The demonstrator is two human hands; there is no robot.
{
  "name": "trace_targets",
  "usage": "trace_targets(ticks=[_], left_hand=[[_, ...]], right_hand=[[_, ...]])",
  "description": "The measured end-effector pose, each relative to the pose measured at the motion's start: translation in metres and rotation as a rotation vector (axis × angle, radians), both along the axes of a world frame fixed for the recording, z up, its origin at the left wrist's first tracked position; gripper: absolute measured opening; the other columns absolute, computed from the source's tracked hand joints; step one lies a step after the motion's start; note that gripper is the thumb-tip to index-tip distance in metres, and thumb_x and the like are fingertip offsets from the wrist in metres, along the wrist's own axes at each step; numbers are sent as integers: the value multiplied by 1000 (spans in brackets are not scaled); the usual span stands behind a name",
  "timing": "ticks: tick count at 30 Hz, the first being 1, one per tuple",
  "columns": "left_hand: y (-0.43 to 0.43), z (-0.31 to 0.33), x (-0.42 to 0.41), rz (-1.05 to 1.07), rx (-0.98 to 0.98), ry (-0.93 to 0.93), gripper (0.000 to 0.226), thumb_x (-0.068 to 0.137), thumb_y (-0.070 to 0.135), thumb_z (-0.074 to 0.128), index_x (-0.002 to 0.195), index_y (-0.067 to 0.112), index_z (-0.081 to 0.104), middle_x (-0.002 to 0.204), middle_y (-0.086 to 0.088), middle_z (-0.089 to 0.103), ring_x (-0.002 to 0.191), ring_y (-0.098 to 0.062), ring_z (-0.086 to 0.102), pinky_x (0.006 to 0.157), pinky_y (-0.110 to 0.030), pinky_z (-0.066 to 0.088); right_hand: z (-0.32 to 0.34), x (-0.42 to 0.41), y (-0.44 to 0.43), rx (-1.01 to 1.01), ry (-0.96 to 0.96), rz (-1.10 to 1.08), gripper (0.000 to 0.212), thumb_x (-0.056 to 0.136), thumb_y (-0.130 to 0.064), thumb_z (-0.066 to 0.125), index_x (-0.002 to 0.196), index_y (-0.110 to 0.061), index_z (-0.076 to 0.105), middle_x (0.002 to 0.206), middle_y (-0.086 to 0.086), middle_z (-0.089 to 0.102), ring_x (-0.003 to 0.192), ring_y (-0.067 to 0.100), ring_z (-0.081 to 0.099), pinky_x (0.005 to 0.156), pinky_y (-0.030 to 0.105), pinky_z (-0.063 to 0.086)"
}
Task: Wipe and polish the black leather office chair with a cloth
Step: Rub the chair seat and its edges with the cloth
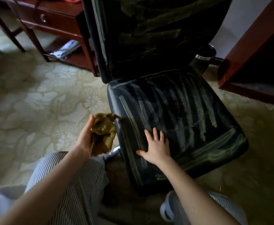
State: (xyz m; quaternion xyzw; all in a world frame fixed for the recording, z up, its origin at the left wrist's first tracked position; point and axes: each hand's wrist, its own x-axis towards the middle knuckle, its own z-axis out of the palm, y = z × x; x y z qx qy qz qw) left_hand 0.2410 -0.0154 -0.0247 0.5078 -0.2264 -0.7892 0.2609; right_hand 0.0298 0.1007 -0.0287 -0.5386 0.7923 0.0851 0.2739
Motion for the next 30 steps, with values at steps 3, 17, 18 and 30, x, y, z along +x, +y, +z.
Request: trace_targets(ticks=[3,17,18,30], left_hand=[[1,3,-9,26,-99,-44,32,87,41,54,103,14,61,98,-8,65,88,-20,63,77,-33,49],[-47,-30,0,226,-123,-60,30,97,14,46,126,18,47,87,-7,57,70,-16,57,59,-32,51],[-54,-32,-2,225,-143,-87,30,97,15,47,126,16,48,85,-7,57,68,-16,56,57,-31,50],[-130,-80,-54,220,-398,-363,23,72,38,53,92,37,63,91,-18,56,90,-45,56,78,-52,50]], right_hand=[[0,-3,3,13,35,21,89,84,-67,45,149,-31,-4,158,8,-10,144,34,-5,115,51,9],[23,-15,7,143,135,113,87,86,-63,46,150,-26,0,158,10,-1,144,31,5,115,51,12],[26,-13,1,96,154,123,81,89,-62,42,150,-23,5,157,11,5,143,30,11,115,49,12],[-4,12,-107,-296,109,256,58,99,-43,28,151,-24,7,158,-2,-2,145,15,-4,114,31,-8]])
